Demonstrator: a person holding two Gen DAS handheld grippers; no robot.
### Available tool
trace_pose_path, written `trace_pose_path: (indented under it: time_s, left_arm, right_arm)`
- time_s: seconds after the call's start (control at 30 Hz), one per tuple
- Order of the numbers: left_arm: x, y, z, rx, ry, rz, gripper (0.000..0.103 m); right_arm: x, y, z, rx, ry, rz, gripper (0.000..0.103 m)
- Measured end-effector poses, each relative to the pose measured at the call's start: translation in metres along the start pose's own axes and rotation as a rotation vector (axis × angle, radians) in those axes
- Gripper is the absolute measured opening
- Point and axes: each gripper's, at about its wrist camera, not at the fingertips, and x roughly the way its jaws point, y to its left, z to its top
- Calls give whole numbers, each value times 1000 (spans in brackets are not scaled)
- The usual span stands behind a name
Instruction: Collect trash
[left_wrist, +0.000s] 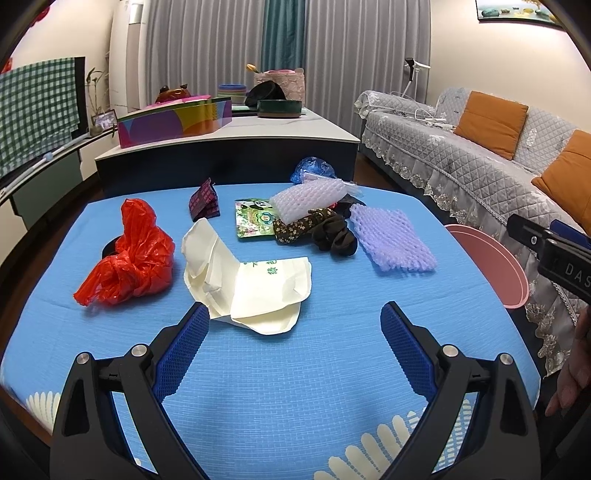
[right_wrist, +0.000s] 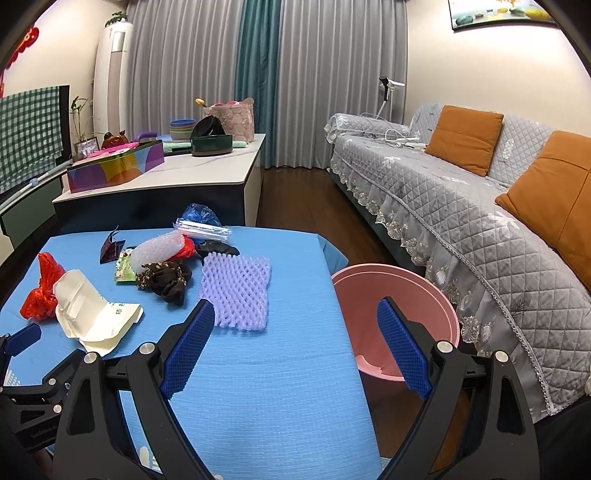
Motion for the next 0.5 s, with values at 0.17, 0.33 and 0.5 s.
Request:
trace_pose_path:
  time_s: [0.17, 0.33, 0.5]
  left_arm:
    - [0, -1, 0, 9, 2, 1, 91]
    - [-1, -4, 0, 17, 1, -1, 91]
    - [-1, -5, 0, 12, 2, -2, 91]
  right_arm:
    - [-1, -5, 2, 30, 10, 14, 87]
    - [0, -4, 2, 22, 18, 21, 87]
    - [1, -2, 1, 18, 23, 23, 87]
